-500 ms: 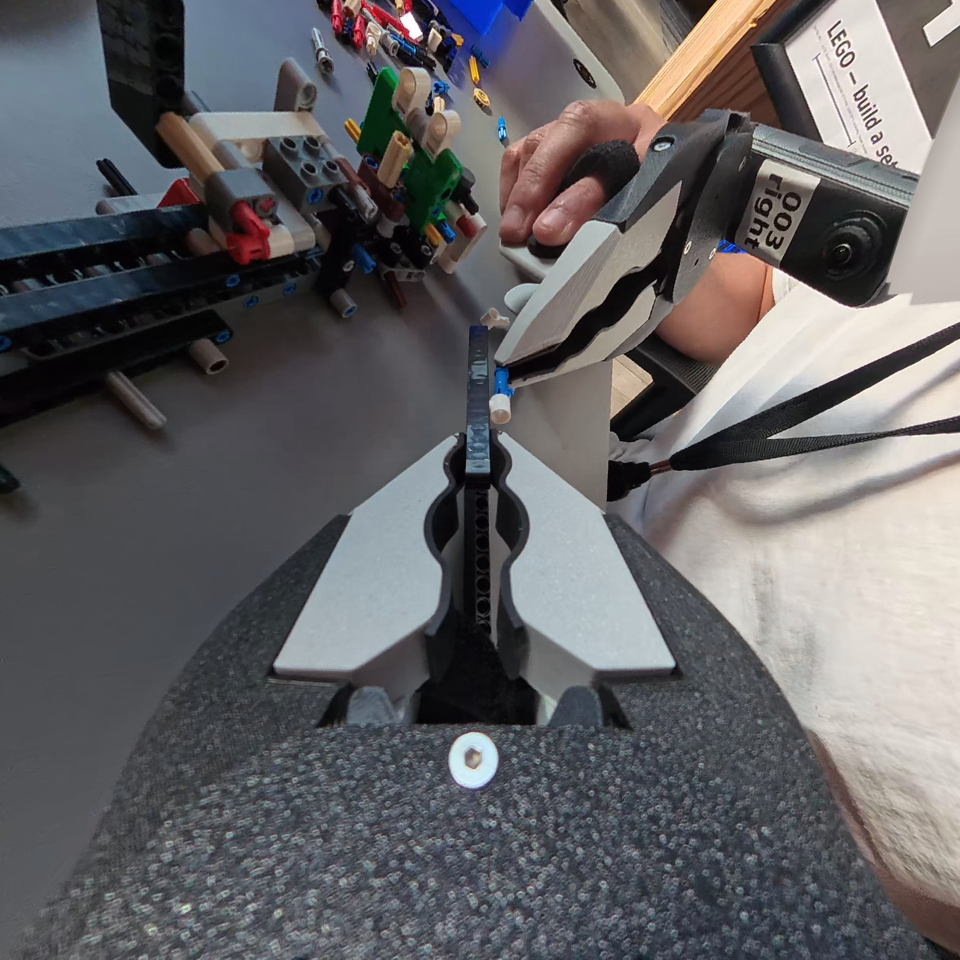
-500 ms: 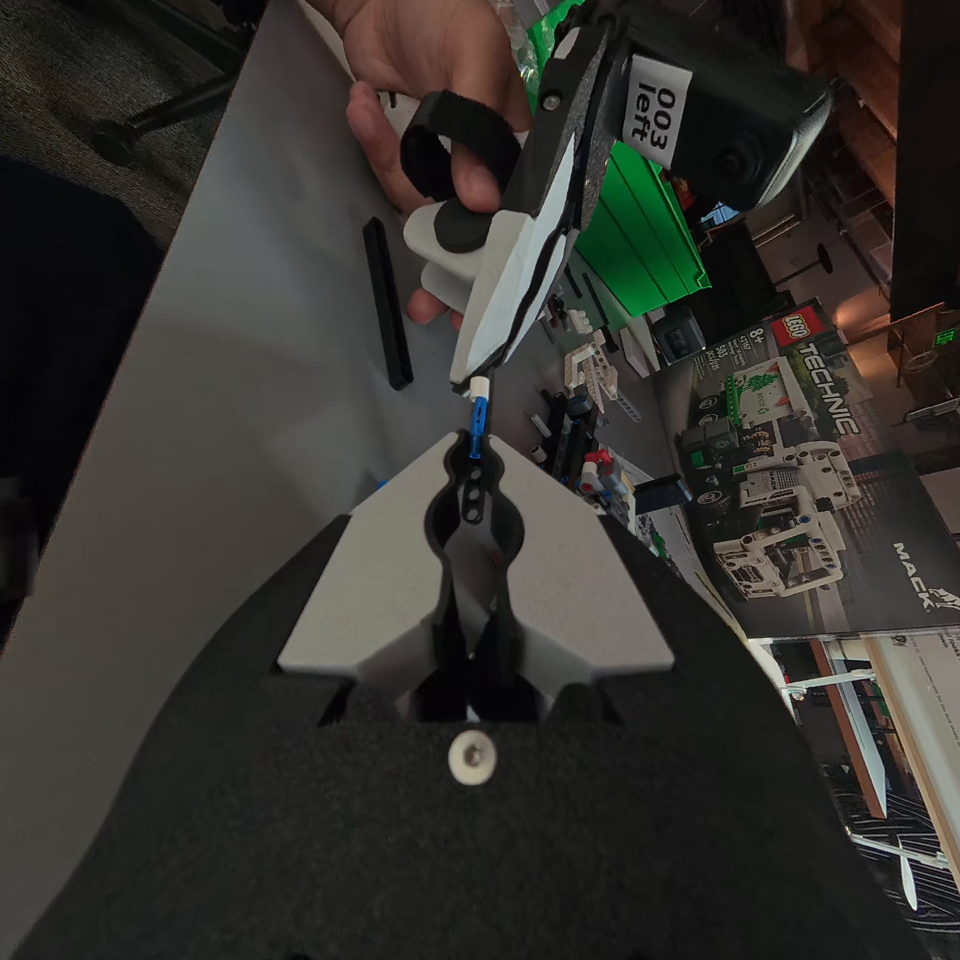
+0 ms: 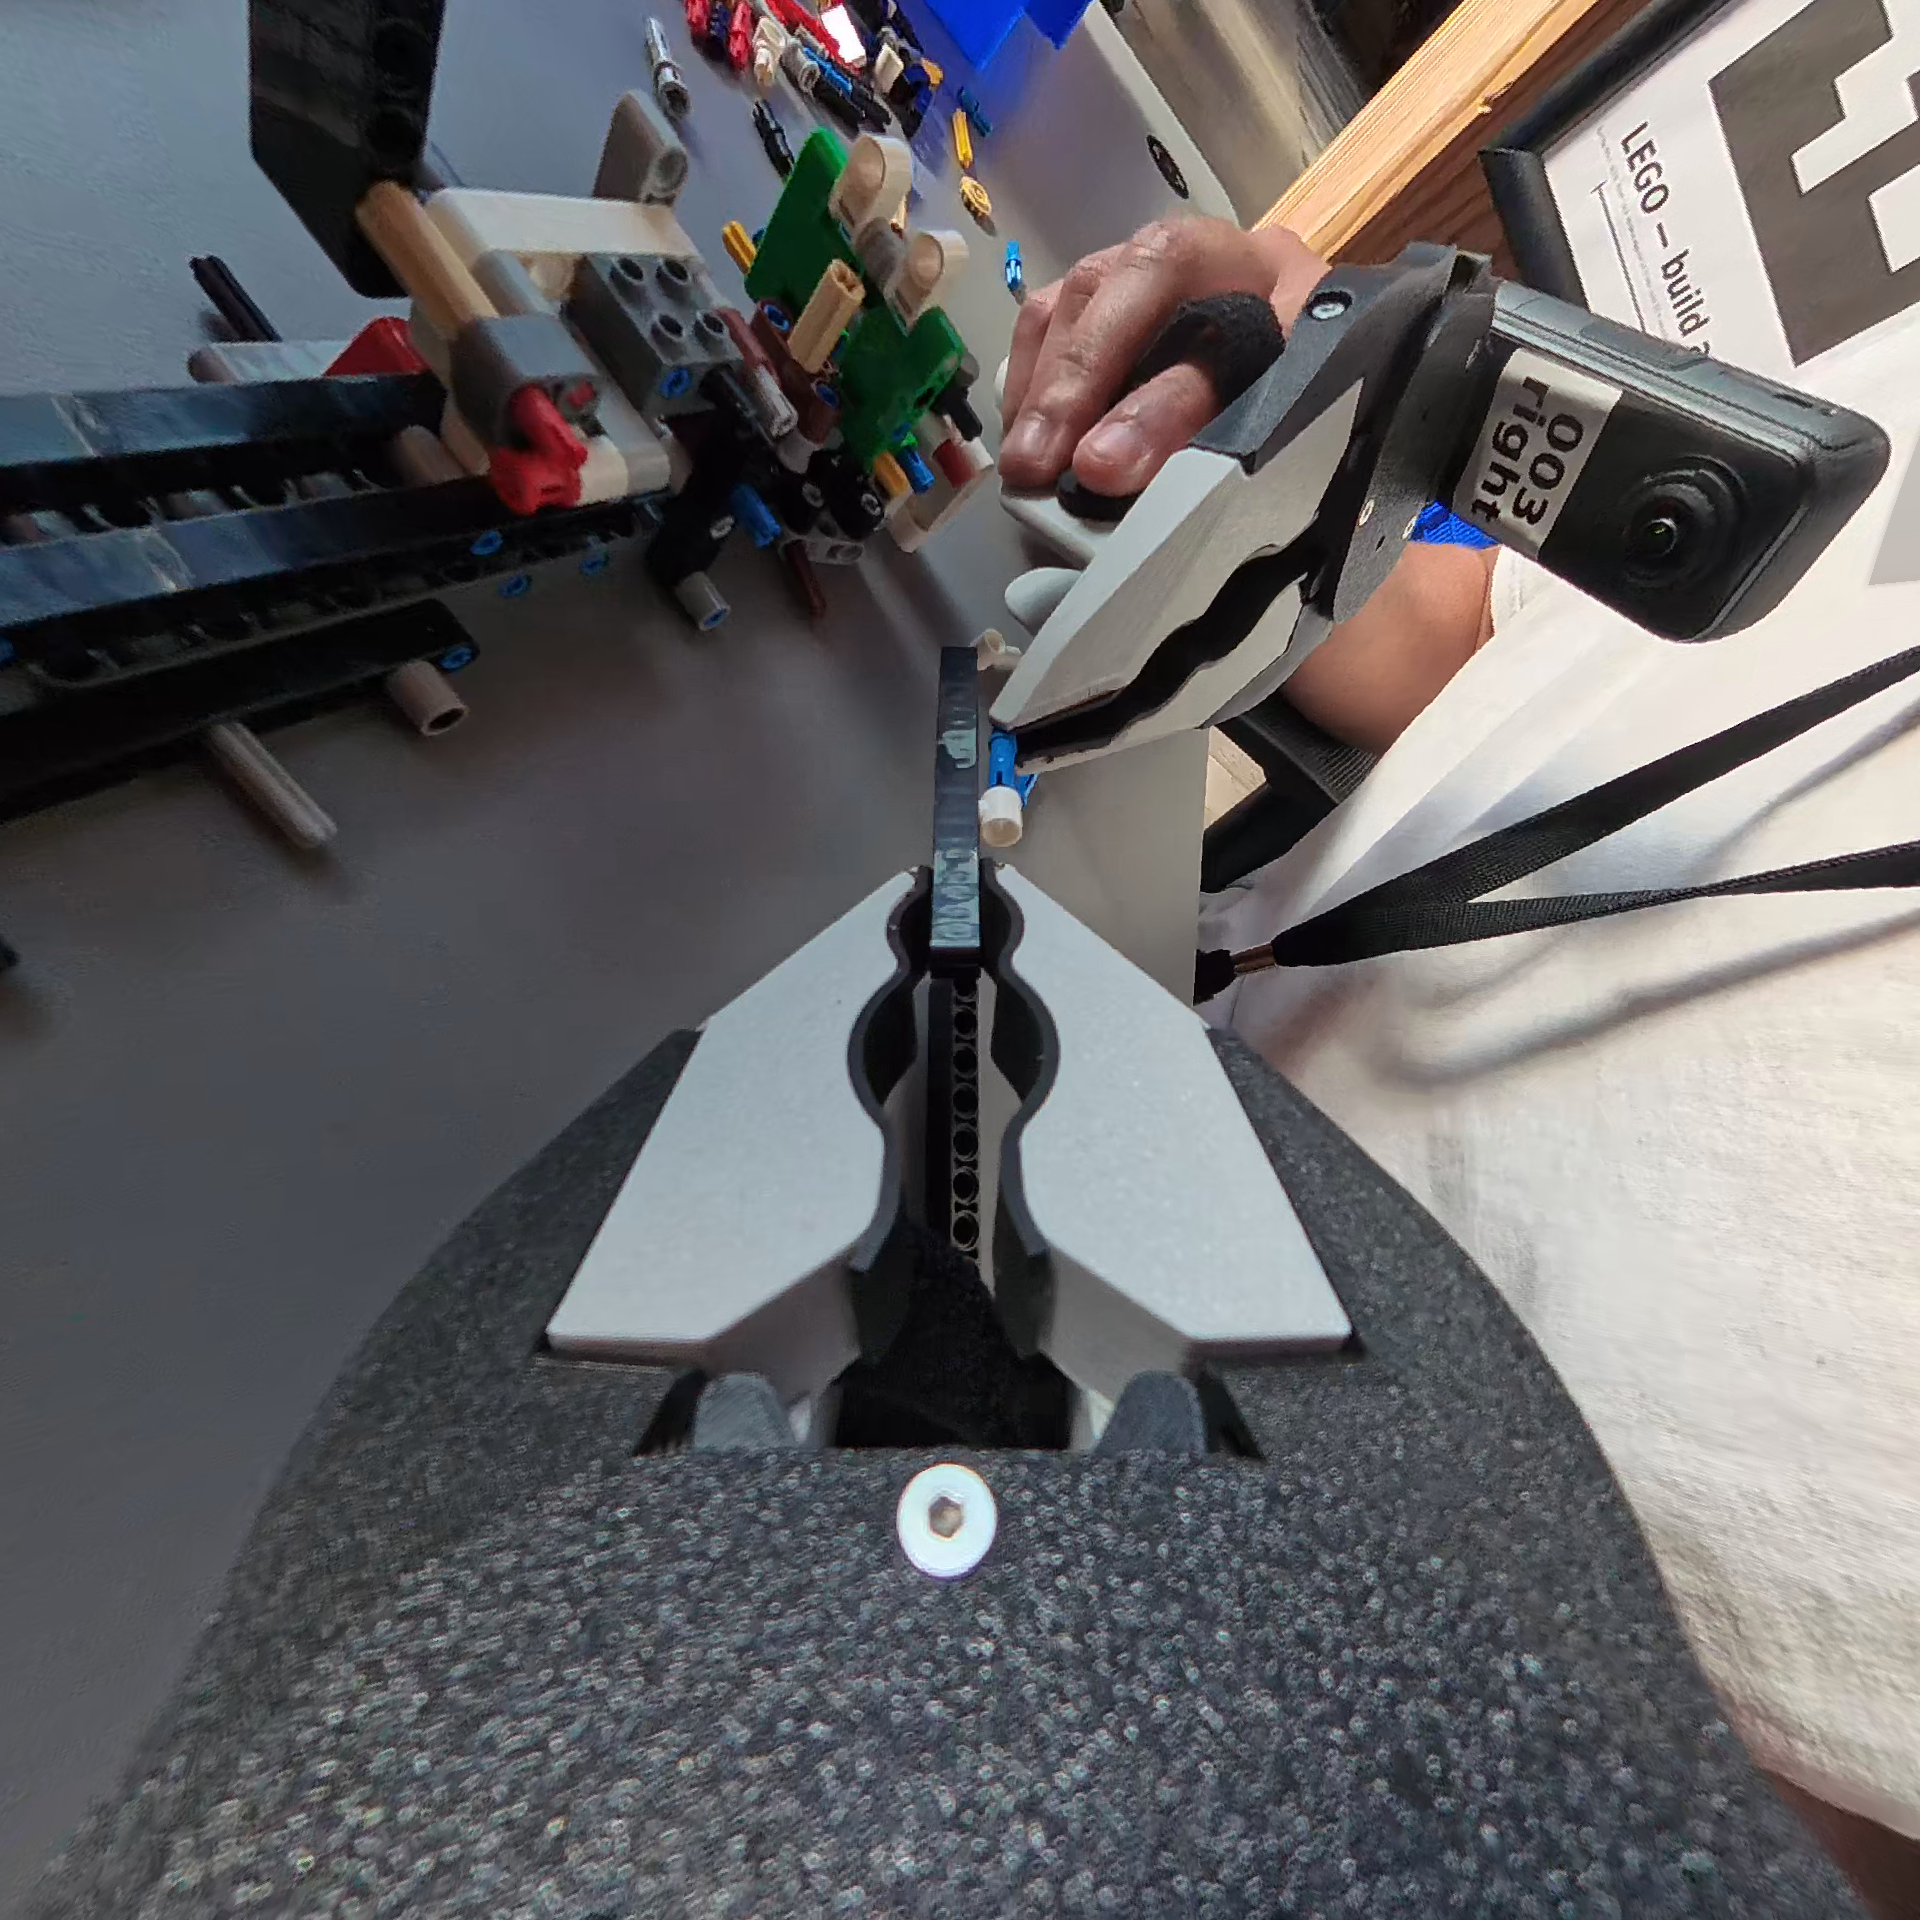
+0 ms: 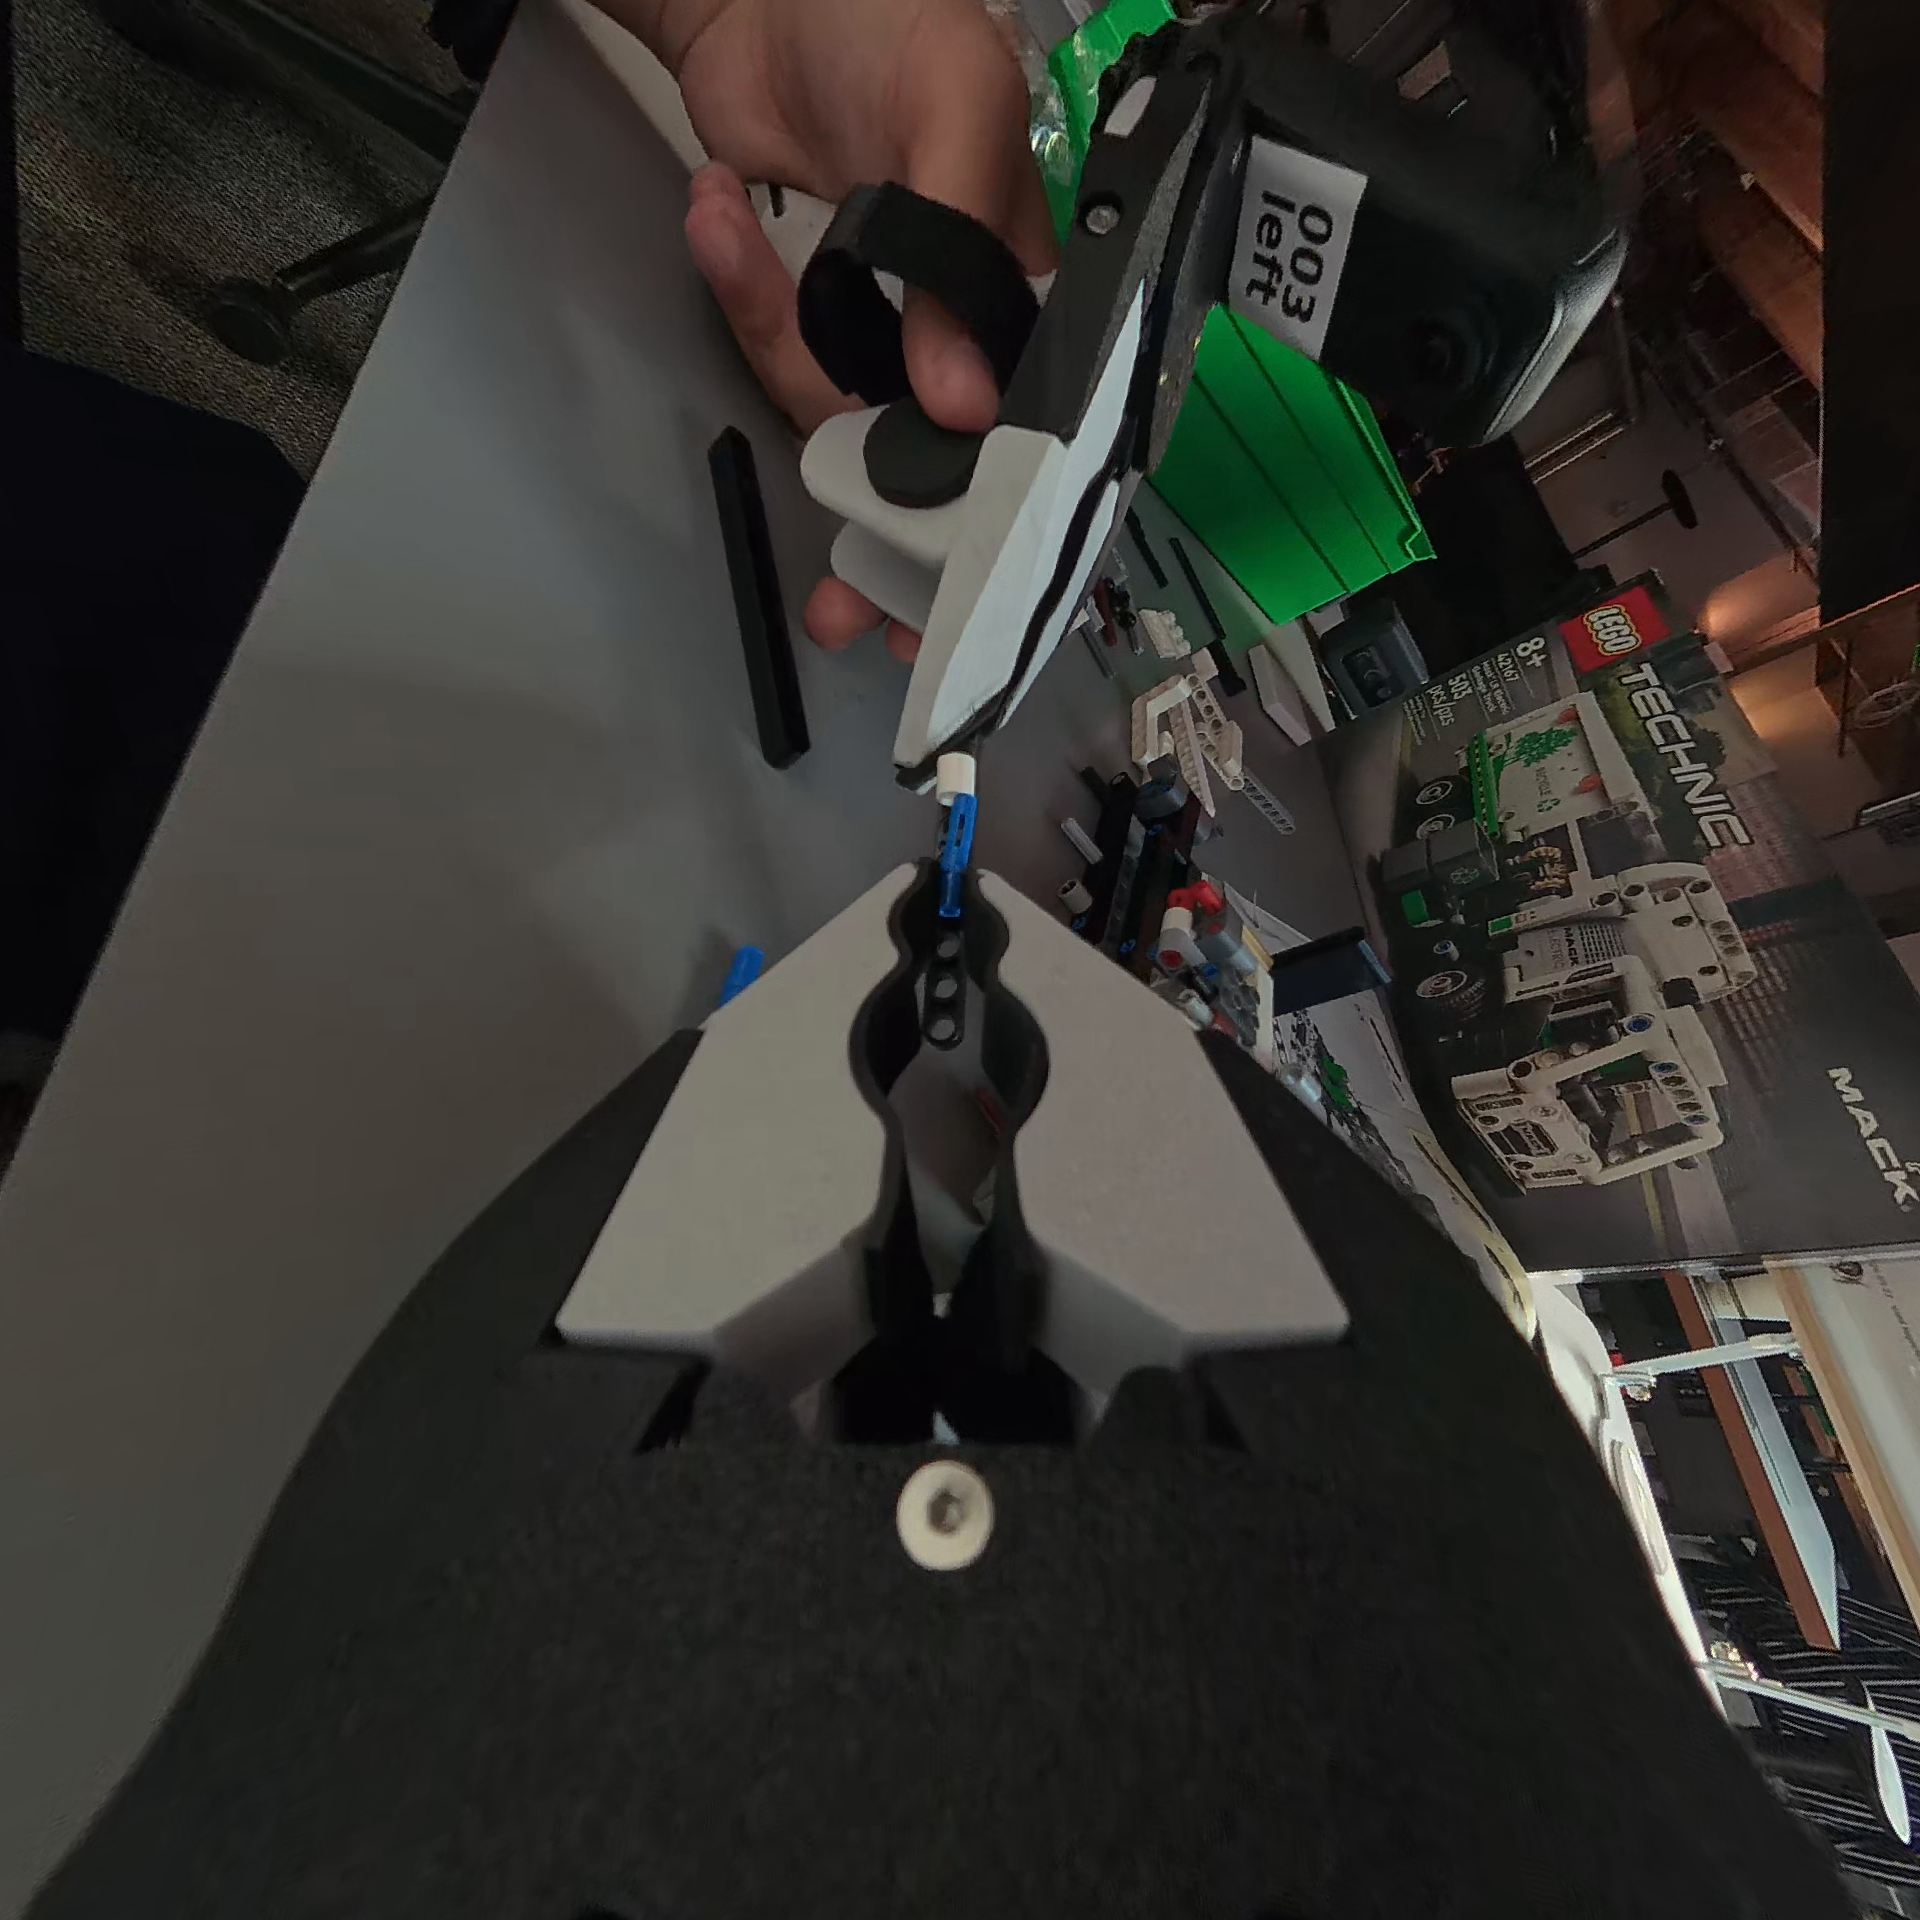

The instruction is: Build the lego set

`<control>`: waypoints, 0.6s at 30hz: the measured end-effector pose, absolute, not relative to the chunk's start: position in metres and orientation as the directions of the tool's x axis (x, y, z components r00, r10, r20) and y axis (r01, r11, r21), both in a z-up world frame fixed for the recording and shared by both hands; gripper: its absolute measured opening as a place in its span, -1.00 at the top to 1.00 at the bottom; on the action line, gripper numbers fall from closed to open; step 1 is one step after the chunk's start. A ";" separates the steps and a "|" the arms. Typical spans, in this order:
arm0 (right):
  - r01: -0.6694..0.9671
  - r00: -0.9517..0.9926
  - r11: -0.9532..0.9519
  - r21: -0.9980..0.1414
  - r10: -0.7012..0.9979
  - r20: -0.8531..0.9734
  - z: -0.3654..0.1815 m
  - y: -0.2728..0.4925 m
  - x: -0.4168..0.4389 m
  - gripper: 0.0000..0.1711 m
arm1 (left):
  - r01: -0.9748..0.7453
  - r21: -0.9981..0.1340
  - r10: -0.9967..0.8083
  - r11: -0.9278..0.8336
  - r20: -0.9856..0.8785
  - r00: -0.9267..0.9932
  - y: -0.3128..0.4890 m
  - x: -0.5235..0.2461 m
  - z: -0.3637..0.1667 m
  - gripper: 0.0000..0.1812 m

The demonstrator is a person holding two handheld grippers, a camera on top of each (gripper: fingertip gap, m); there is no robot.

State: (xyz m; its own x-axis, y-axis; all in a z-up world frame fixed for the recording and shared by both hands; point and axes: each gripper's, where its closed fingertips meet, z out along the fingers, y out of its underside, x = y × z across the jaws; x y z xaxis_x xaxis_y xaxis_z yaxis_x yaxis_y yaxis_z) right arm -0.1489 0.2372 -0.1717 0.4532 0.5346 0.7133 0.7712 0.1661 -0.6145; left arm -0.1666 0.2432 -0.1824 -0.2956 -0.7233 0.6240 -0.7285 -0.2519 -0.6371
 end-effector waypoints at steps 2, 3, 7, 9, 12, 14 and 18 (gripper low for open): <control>0.759 0.464 0.155 -0.632 0.553 0.692 -0.173 0.236 -0.150 0.98 | -0.733 -0.631 -0.721 -0.255 0.629 -0.291 0.243 -0.166 -0.183 0.94; 0.757 0.470 0.145 -0.637 0.558 0.684 -0.173 0.236 -0.150 0.97 | -0.735 -0.629 -0.720 -0.254 0.630 -0.291 0.243 -0.167 -0.183 0.94; 0.752 0.480 0.128 -0.647 0.567 0.670 -0.174 0.236 -0.151 0.97 | -0.734 -0.632 -0.721 -0.249 0.627 -0.295 0.243 -0.167 -0.183 0.94; 0.764 0.468 0.136 -0.631 0.557 0.686 -0.174 0.237 -0.150 0.98 | -0.733 -0.637 -0.720 -0.239 0.623 -0.306 0.241 -0.168 -0.183 0.93; 0.788 0.424 0.175 -0.590 0.540 0.727 -0.175 0.237 -0.151 0.98 | -0.745 -0.624 -0.707 -0.236 0.636 -0.309 0.240 -0.169 -0.183 0.94; 0.796 0.409 0.186 -0.577 0.538 0.737 -0.175 0.236 -0.153 0.98 | -0.755 -0.614 -0.698 -0.230 0.645 -0.311 0.239 -0.170 -0.183 0.94; 0.817 0.385 0.186 -0.546 0.528 0.757 -0.177 0.235 -0.154 0.98 | -0.763 -0.608 -0.701 -0.221 0.642 -0.309 0.238 -0.171 -0.185 0.94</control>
State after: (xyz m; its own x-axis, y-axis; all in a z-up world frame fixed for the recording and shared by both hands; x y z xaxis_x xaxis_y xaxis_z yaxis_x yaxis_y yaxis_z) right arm -0.1535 0.2347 -0.1765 0.3852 0.5282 0.7567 0.8171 0.1859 -0.5457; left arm -0.1708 0.2384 -0.1850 -0.3089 -0.7014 0.6423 -0.7628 -0.2207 -0.6078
